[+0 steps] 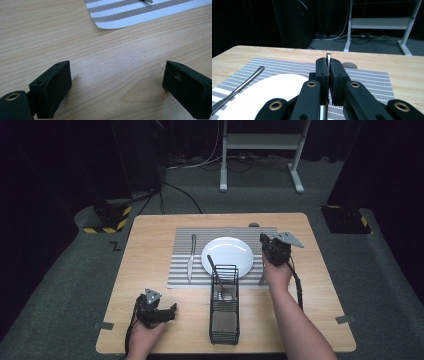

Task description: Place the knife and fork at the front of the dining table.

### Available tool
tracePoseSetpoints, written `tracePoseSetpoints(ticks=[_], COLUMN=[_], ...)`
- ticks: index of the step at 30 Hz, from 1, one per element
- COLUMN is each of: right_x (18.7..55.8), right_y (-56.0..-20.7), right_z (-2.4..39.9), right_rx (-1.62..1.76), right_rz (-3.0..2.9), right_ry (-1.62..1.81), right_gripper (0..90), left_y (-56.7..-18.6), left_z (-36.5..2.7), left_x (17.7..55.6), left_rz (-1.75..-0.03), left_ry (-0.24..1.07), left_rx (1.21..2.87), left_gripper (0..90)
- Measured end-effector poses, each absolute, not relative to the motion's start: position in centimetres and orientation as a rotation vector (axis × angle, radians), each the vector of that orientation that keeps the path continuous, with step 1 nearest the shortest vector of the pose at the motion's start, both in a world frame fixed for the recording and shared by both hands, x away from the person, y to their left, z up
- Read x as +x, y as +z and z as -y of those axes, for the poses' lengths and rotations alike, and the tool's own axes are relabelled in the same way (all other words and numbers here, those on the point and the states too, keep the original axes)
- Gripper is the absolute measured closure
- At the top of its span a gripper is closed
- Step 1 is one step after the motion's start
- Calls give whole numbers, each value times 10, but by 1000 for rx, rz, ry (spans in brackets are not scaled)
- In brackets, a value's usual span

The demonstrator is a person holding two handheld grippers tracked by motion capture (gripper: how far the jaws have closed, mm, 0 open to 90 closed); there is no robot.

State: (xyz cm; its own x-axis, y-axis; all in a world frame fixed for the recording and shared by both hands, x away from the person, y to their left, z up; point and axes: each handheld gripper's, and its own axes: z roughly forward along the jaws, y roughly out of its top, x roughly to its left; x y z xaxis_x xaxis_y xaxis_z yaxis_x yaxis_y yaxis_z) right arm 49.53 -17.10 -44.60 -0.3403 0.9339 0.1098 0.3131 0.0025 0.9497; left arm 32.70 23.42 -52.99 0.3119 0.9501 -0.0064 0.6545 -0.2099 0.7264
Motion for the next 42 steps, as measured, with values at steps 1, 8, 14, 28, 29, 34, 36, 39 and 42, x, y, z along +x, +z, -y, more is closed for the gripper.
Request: tracePoseSetpoints(ticks=[1, 8, 14, 28, 29, 34, 36, 39, 42], right_x=[498, 516, 530, 553, 555, 560, 561, 561, 560], right_y=[-447, -459, -468, -481, -482, -487, -489, -489, -487], right_z=[170, 168, 169, 168, 167, 170, 171, 173, 175], right_rx=[1294, 1344, 1395, 1456, 1465, 1524, 1537, 1556, 1562], right_rz=[-1703, -1710, -1739, -1776, -1779, -1776, -1773, -1763, -1762], right_ry=[1348, 1322, 1293, 1239, 1233, 1218, 1202, 1199, 1184], right_gripper=[864, 860, 853, 853, 853, 849, 821, 770, 765], left_y=[-530, -530, -530, -530, -530, -530, -530, -530, -530], left_z=[-234, -235, -235, -235, -235, -235, -235, -235, -236], left_x=[327, 327, 327, 327, 327, 327, 327, 327, 328], left_rz=[-1416, -1412, -1411, -1409, -1409, -1408, -1408, -1407, -1406], left_ry=[599, 595, 594, 593, 593, 592, 592, 592, 592], left_rx=[1953, 1957, 1957, 1959, 1959, 1959, 1960, 1960, 1961], left_gripper=[85, 84, 84, 83, 83, 83, 83, 83, 83])
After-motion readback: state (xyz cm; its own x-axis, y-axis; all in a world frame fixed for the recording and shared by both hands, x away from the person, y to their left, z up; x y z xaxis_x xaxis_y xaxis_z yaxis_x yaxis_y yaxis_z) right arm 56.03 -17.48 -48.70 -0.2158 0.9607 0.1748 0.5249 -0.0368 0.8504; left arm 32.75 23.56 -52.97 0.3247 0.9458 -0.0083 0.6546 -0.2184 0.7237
